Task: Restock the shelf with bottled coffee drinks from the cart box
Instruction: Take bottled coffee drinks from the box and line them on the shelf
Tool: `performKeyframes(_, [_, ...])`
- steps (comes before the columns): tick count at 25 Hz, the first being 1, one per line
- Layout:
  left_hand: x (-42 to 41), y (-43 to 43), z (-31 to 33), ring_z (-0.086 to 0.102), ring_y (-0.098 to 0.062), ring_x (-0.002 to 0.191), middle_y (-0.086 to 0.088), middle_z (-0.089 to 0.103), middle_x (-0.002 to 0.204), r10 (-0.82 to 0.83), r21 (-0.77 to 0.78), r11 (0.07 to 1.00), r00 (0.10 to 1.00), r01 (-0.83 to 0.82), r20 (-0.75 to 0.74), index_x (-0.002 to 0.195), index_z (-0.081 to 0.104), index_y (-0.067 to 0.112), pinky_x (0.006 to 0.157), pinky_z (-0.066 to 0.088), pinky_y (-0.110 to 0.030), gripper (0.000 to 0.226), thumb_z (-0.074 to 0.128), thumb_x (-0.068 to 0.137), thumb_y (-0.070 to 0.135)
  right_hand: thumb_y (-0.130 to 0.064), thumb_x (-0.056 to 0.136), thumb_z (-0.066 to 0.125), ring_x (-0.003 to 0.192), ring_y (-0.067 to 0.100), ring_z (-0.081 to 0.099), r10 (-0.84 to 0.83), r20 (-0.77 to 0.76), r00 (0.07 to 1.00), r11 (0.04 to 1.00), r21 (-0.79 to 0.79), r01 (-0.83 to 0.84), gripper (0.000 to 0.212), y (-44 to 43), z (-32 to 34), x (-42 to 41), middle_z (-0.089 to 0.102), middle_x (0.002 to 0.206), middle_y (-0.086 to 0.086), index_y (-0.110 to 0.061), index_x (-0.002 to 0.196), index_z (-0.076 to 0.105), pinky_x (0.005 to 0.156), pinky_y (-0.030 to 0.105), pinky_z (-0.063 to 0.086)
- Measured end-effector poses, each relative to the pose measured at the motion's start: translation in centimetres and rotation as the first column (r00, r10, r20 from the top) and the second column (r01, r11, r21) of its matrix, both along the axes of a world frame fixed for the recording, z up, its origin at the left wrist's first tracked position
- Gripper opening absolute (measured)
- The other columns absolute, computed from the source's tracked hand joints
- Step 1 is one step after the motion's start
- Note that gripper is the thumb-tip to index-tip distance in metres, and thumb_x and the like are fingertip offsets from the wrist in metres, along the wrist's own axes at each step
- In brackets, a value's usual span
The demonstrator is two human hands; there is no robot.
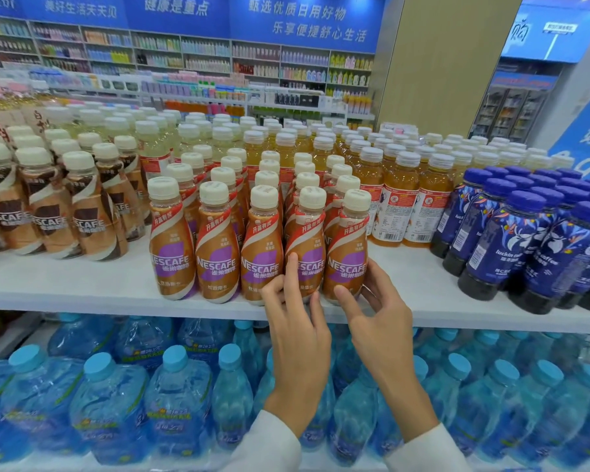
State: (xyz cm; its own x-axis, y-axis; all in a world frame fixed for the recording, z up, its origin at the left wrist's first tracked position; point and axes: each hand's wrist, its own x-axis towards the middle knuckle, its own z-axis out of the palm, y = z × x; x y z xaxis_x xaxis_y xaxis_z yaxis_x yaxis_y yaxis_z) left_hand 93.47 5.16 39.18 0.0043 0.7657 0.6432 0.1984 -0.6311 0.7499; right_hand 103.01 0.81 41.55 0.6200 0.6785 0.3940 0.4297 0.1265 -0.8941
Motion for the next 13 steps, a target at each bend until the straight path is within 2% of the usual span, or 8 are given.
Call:
performKeyframes(2, [-0.1, 0.1, 0.0, 0.055, -0.017, 0.103, 0.005, 0.036, 0.12, -0.007, 0.005, 1.0, 1.0, 0.007, -0.002, 0.155, 0.029, 0.024, 0.088, 0.054, -0.033, 0.066, 0.06, 0.099, 0.012, -0.027, 0.089, 0.075, 0.122, 0.0, 0.058, -0.005, 0.018, 1.0, 1.0, -0.013, 0.005, 0.063, 0.0, -0.1, -0.2, 0.061, 0.136, -0.014, -0.03, 0.146, 0.048, 0.099, 0.015, 0.049])
performKeyframes(6, [-0.4, 0.2, 0.0, 0.054, -0.016, 0.104, 0.007, 0.037, 0.116, -0.034, -0.019, 0.999, 0.999, 0.033, -0.023, 0.157, 0.025, 0.026, 0.091, 0.054, -0.038, 0.071, 0.061, 0.097, 0.01, -0.029, 0.092, 0.072, 0.119, -0.002, 0.059, -0.017, 0.047, 0.999, 0.999, -0.046, 0.019, 0.055, -0.2, 0.2, -0.7, 0.062, 0.131, -0.017, -0.031, 0.143, 0.05, 0.099, 0.017, 0.049])
performKeyframes(10, [-1.1, -0.6, 0.5, 0.051, -0.014, 0.108, 0.006, 0.038, 0.117, -0.125, -0.068, 0.99, 0.992, 0.124, -0.019, 0.158, 0.021, 0.028, 0.094, 0.051, -0.029, 0.078, 0.063, 0.094, 0.01, -0.036, 0.094, 0.067, 0.106, -0.003, 0.062, -0.04, 0.119, 0.992, 0.991, -0.121, 0.055, 0.036, -0.5, 0.6, -1.1, 0.066, 0.115, -0.02, -0.035, 0.129, 0.057, 0.094, 0.025, 0.054])
performKeyframes(13, [-2.4, -0.7, 0.2, 0.05, -0.015, 0.114, 0.006, 0.042, 0.119, -0.204, -0.108, 0.973, 0.979, 0.206, 0.027, 0.156, 0.026, 0.031, 0.098, 0.048, -0.028, 0.076, 0.063, 0.093, 0.01, -0.031, 0.095, 0.067, 0.109, -0.005, 0.06, -0.091, 0.126, 0.988, 0.987, -0.124, 0.107, 0.031, -0.9, 0.5, -2.1, 0.065, 0.115, -0.024, -0.045, 0.12, 0.055, 0.091, 0.015, 0.048])
